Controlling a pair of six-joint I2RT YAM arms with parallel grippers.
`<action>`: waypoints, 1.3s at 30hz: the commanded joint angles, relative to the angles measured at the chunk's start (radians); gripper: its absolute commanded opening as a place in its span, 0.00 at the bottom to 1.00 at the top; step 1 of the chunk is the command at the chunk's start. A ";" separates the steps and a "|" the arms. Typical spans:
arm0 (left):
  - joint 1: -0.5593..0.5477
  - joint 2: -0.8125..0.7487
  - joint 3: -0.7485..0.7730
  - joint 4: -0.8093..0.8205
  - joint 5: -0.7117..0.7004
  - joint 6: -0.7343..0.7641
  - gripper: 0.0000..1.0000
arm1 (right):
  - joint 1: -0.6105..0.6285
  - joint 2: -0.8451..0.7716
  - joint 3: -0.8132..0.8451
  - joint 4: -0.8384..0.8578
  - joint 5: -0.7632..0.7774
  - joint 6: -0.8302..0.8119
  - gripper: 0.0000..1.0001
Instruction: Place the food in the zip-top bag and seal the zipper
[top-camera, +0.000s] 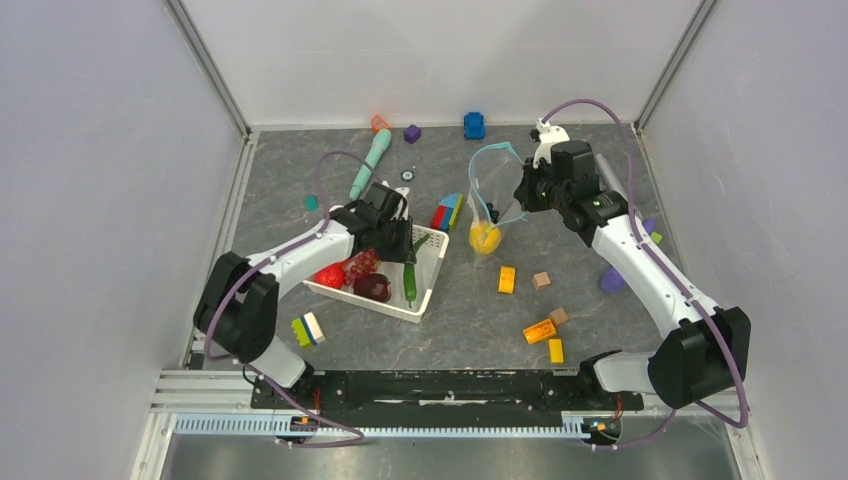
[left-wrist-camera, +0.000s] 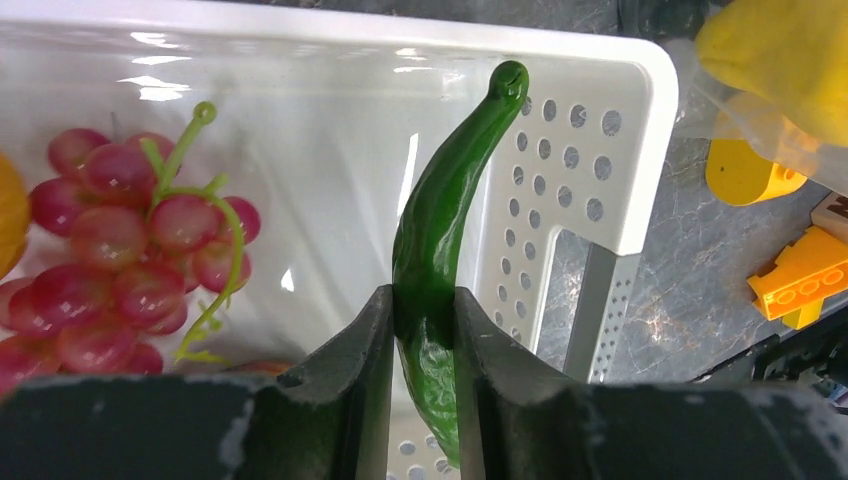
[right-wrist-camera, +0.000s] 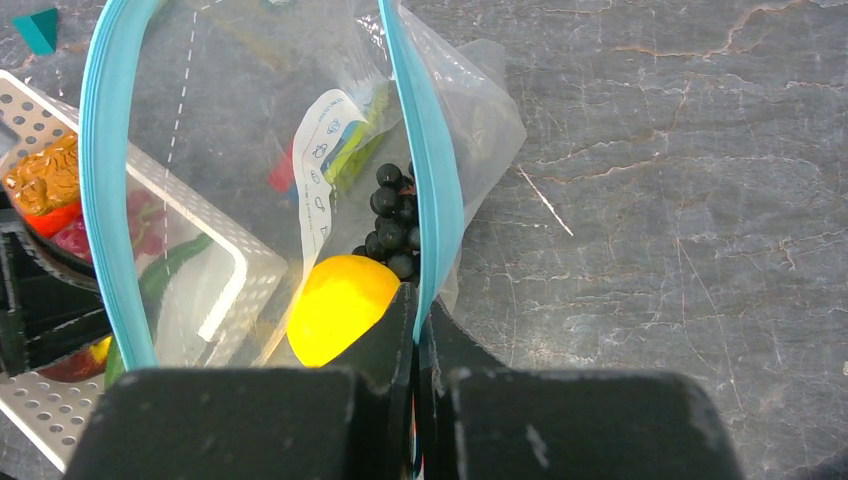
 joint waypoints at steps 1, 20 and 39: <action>0.002 -0.104 0.033 -0.046 -0.114 0.025 0.02 | -0.001 -0.012 0.002 0.016 0.012 -0.015 0.00; -0.047 -0.291 0.230 0.685 0.014 0.117 0.02 | -0.001 -0.033 0.000 0.030 -0.066 -0.012 0.00; -0.167 0.048 0.357 0.800 0.075 0.074 0.06 | -0.001 -0.048 -0.024 0.073 -0.113 0.029 0.00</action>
